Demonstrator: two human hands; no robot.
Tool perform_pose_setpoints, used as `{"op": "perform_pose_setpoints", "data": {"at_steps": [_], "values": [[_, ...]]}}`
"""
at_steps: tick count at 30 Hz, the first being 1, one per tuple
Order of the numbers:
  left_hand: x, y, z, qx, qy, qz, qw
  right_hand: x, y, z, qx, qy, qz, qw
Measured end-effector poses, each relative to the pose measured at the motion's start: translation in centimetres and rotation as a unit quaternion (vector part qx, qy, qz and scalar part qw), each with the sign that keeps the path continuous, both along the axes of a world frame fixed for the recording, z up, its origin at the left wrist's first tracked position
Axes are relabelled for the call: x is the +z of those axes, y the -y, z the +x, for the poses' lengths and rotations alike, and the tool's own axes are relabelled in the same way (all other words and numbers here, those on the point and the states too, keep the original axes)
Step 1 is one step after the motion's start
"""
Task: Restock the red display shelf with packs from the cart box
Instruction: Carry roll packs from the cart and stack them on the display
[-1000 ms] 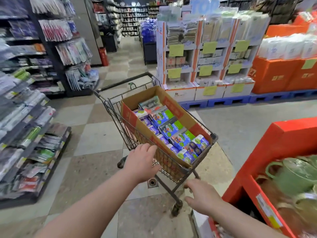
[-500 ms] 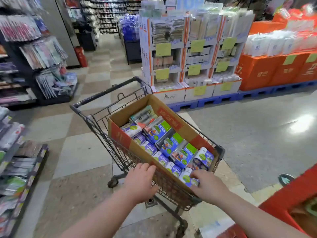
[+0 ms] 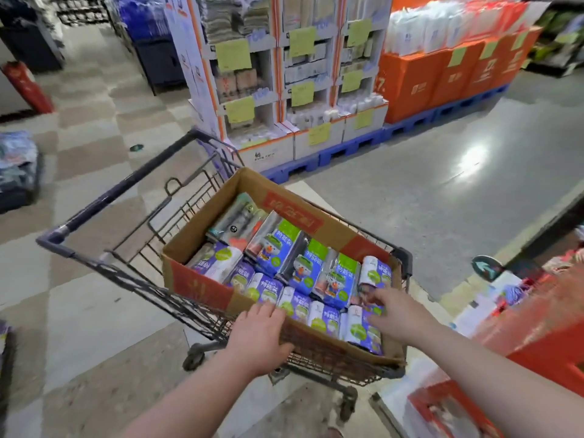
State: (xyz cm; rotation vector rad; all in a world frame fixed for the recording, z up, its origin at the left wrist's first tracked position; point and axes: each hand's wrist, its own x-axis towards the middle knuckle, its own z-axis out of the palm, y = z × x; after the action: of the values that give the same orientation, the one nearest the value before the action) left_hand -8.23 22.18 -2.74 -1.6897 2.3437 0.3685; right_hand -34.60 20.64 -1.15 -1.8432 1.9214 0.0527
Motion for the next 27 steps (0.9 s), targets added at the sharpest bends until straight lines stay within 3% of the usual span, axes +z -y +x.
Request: {"op": "perform_pose_setpoints", "data": {"at_steps": [4,16,23,27], "values": [[-0.6,3.1,-0.4,-0.017,0.001,0.002,1.000,-2.3,1.9,-1.5,-0.031,-0.022,0.062,0.997],[-3.9,12.7,-0.1,0.009,0.057,0.098,0.993,-11.8,7.8,-2.9,-0.099,0.027,0.258,0.961],[-6.6,15.5,-0.6,0.004,0.091,0.166,0.982,-18.3,8.2,-3.5,-0.242,0.147,0.339,0.897],[-8.0,16.6,-0.2,0.016,0.096,0.199,0.975,-18.9,9.2,-2.9,-0.390,0.180,0.314,0.846]]}}
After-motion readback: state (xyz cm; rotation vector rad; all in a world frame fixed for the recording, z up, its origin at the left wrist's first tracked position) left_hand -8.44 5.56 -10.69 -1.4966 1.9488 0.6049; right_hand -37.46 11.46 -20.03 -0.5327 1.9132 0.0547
